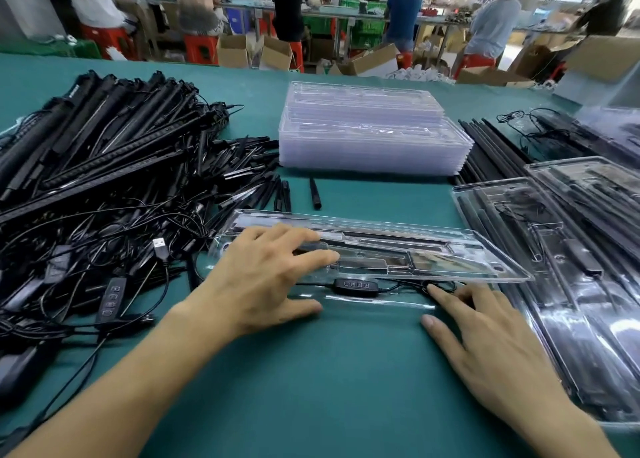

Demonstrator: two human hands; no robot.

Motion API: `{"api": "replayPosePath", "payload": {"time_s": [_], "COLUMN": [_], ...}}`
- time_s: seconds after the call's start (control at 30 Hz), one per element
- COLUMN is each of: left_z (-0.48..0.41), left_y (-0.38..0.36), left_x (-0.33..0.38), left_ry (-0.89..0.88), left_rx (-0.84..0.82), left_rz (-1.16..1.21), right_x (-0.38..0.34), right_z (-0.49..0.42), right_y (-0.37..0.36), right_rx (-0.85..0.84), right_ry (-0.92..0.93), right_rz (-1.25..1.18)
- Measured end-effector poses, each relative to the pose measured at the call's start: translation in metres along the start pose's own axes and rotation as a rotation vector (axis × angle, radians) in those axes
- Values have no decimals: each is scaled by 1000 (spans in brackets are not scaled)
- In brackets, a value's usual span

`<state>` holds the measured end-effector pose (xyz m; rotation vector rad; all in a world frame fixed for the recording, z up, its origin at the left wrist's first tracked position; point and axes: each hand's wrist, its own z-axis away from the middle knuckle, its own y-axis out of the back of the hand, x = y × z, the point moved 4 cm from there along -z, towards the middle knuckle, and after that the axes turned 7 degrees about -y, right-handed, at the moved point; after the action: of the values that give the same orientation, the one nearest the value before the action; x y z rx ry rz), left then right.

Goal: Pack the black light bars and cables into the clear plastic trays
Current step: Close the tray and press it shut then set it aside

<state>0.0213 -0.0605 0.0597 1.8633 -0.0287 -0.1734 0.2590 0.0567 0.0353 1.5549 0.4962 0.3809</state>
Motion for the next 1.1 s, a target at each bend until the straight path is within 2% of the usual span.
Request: {"api": "replayPosePath", "payload": {"time_s": [0.33,0.5,0.6,0.7,0.9,0.93,1.0,1.1], "left_z": [-8,-9,-9,-11,-20,-21,-22,-22], "left_y": [-11,-22,-25,-27,-26,-26,-27,-28], "left_x": [15,20,22,27,30,30,29,30], "left_ry": [-3,-28,-58,-53,-96,-108,-103,-54], "left_rx": [10,81,128,148,123,110,93,94], "left_rz": [-109,-152,-118,-103,-157,-166,-159,-113], "right_x": [-3,1,8,21,32,34,37,37], "right_z": [3,10,17,18,21,20,13,3], "right_y": [0,-1,2,5,20,23,19,12], "right_rx": [7,-34,74,271,509,493,304,132], "right_ry": [-18,14,38,21,-120,-173,-310,-368], "right_rz": [-11,-119,-249,-315,-429,-437,-363,-196]}}
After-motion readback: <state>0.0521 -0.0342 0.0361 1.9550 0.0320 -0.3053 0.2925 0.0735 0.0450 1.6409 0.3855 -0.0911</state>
